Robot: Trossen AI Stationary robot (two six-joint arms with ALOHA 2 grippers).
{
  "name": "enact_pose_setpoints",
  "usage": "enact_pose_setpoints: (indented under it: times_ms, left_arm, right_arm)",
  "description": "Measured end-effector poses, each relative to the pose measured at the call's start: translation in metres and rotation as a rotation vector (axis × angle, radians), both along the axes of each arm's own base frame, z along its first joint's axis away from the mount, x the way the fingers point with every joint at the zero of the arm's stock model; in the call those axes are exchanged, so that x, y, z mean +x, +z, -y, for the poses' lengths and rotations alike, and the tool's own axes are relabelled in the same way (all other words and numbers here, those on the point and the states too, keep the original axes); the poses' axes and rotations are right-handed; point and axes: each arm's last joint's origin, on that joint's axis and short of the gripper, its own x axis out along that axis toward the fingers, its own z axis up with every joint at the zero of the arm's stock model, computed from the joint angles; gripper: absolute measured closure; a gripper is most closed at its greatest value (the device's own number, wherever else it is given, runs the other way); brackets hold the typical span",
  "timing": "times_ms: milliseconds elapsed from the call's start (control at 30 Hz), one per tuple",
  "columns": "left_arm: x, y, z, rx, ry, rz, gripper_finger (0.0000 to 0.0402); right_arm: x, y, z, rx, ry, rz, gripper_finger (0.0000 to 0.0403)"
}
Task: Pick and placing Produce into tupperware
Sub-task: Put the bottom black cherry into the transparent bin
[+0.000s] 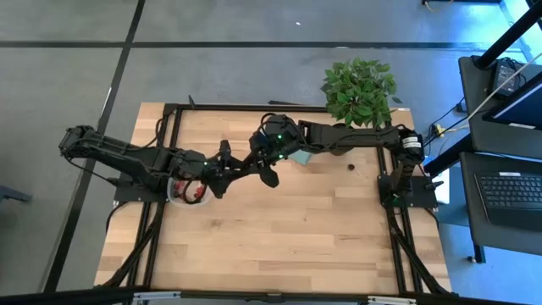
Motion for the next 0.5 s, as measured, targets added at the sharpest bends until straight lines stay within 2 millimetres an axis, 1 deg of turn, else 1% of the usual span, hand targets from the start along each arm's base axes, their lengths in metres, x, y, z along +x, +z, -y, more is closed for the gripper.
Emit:
enact_pose_setpoints:
  times_ms: [267,367,433,500]
  left_arm:
    - [0.0006,-0.0007,-0.0008,-0.001,0.009,-0.003,0.0290]
    - [0.0006,-0.0007,-0.0010,0.001,0.015,-0.003,0.0296]
    - [0.0006,-0.0006,-0.0009,0.000,0.014,-0.001,0.0297]
    - [0.0006,-0.0006,-0.0009,0.000,0.015,-0.002,0.0297]
  right_arm:
    - [-0.0005,-0.0006,0.0002,0.001,0.000,-0.008,0.0290]
    - [-0.0005,-0.0007,0.0003,0.010,-0.004,-0.012,0.0288]
    - [-0.0005,-0.0007,0.0002,0.027,-0.011,-0.019,0.0268]
    - [-0.0007,-0.0011,0.0004,0.029,-0.015,-0.024,0.0235]
